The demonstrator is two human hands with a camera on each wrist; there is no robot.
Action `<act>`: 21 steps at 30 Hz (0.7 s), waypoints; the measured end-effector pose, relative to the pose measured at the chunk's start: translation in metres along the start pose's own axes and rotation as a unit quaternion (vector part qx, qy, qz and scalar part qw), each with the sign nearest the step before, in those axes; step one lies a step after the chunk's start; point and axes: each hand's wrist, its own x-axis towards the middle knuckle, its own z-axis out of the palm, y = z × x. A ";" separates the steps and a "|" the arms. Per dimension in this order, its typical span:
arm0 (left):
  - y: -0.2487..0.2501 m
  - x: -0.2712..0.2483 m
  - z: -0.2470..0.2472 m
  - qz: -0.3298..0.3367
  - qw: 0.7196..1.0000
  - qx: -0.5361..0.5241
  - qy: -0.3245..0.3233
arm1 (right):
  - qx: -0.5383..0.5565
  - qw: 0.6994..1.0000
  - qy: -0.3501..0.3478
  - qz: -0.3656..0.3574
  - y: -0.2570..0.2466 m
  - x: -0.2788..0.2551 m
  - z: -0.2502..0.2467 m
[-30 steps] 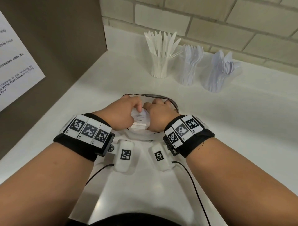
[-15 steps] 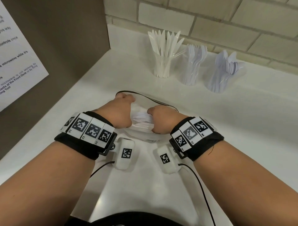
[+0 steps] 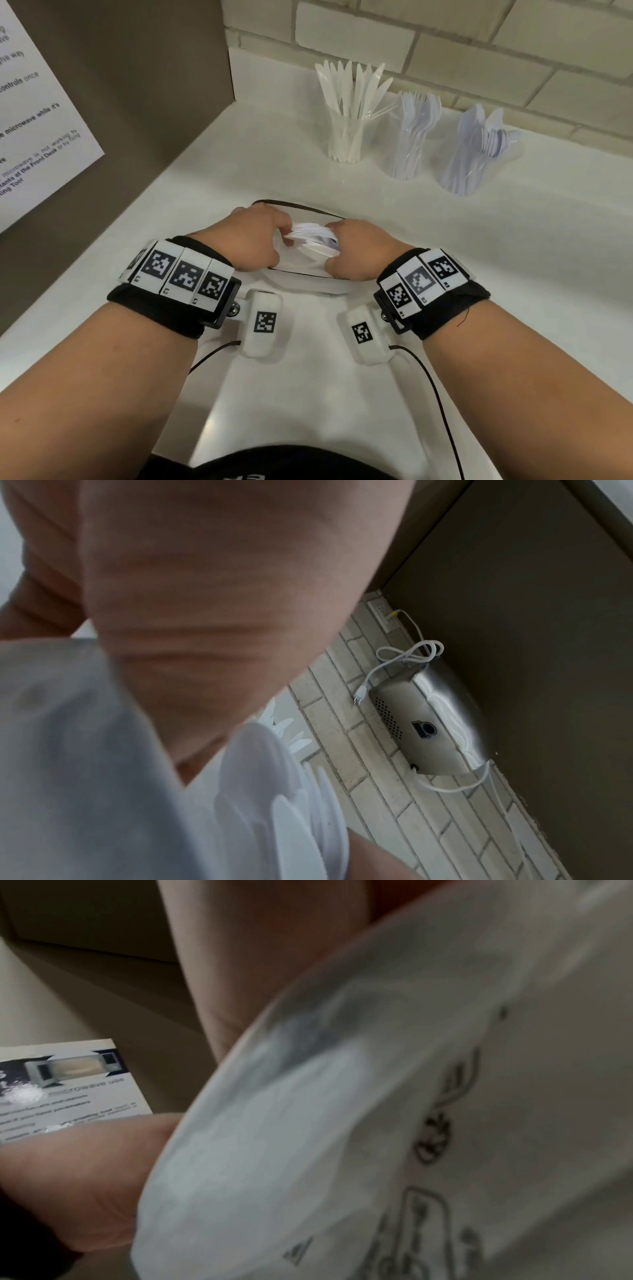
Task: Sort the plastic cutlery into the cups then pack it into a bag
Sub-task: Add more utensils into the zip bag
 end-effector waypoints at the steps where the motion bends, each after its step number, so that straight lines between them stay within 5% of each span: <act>1: 0.001 0.000 0.001 0.003 1.000 0.026 -0.014 | 0.006 1.000 -0.004 -0.003 0.000 -0.002 0.000; 6: 0.004 -0.002 0.002 -0.020 0.999 0.018 -0.038 | 0.001 1.000 0.002 -0.020 0.000 -0.008 0.000; 16: 0.015 -0.008 -0.006 -0.036 0.995 0.089 -0.022 | 0.166 0.980 0.097 -0.047 0.011 -0.026 -0.019; 19: 0.017 -0.011 -0.005 -0.044 0.994 0.099 -0.016 | 0.345 0.924 0.159 -0.043 0.015 -0.029 -0.020; 21: 0.019 -0.011 -0.004 -0.057 0.991 0.120 -0.006 | 0.505 0.829 0.227 -0.072 0.013 -0.031 -0.021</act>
